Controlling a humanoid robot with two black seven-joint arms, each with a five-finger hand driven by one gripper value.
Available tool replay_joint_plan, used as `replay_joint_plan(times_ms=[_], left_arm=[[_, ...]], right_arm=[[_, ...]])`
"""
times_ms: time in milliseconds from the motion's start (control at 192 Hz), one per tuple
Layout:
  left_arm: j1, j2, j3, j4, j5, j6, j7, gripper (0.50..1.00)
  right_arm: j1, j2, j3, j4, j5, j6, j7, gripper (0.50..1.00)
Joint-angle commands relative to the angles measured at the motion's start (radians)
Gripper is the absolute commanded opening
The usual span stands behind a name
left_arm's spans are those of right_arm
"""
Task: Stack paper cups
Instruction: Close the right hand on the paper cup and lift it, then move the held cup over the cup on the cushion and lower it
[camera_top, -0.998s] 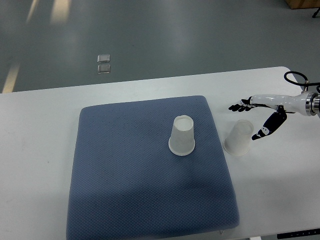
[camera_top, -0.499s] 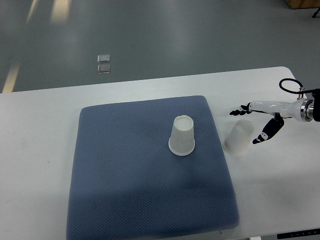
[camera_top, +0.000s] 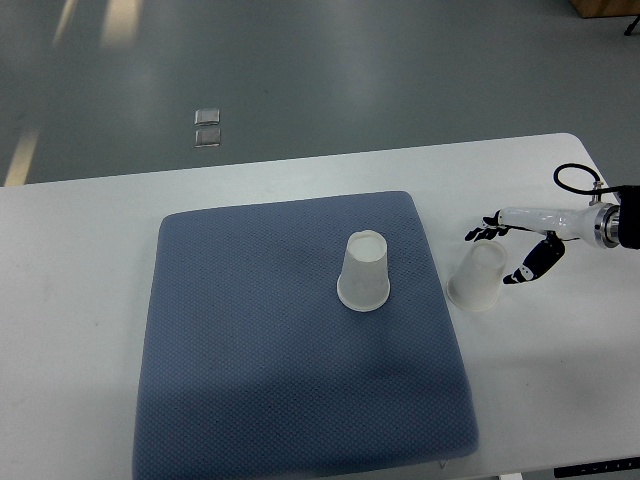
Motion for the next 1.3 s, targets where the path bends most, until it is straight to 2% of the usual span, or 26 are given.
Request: replay_joint_plan(times_ms=[0, 57, 114, 218, 343, 385, 644, 883, 1055, 1195, 1200, 1294], left_arm=[[0.000, 0.000, 0.000, 0.000, -0.001, 0.000, 0.000, 1.000], [0.000, 0.000, 0.000, 0.000, 0.001, 0.000, 0.000, 1.000], [0.000, 0.000, 0.000, 0.000, 0.001, 0.000, 0.000, 1.000], [0.000, 0.000, 0.000, 0.000, -0.001, 0.000, 0.000, 1.000], [0.000, 0.000, 0.000, 0.000, 0.001, 0.000, 0.000, 1.000], [0.000, 0.000, 0.000, 0.000, 0.001, 0.000, 0.000, 1.000], [0.000, 0.000, 0.000, 0.000, 0.001, 0.000, 0.000, 1.000], [0.000, 0.000, 0.000, 0.000, 0.001, 0.000, 0.000, 1.000], [0.000, 0.000, 0.000, 0.001, -0.001, 0.000, 0.000, 1.000], [0.000, 0.000, 0.000, 0.001, -0.001, 0.000, 0.000, 1.000], [0.000, 0.000, 0.000, 0.000, -0.001, 0.000, 0.000, 1.000], [0.000, 0.000, 0.000, 0.000, 0.001, 0.000, 0.000, 1.000]], right_arm=[[0.001, 0.000, -0.001, 0.000, 0.000, 0.000, 0.000, 0.764], [0.003, 0.000, -0.001, 0.000, 0.000, 0.000, 0.000, 0.742], [0.004, 0.002, -0.001, 0.000, 0.000, -0.002, 0.002, 0.691], [0.007, 0.005, -0.001, 0.000, 0.000, -0.008, 0.005, 0.637], [0.014, 0.005, -0.001, 0.000, 0.000, -0.012, 0.008, 0.539], [0.015, 0.003, 0.000, 0.001, 0.001, -0.014, 0.010, 0.521], [0.083, -0.007, 0.005, 0.003, 0.017, -0.017, 0.014, 0.519], [0.208, -0.040, 0.014, 0.016, 0.040, 0.003, 0.024, 0.521], [0.304, -0.055, 0.014, 0.036, 0.051, 0.063, 0.027, 0.521], [0.342, -0.050, 0.016, 0.044, 0.060, 0.083, 0.028, 0.523], [0.357, -0.046, 0.016, 0.064, 0.092, 0.101, 0.027, 0.525], [0.383, -0.040, 0.016, 0.104, 0.155, 0.143, 0.025, 0.527]])
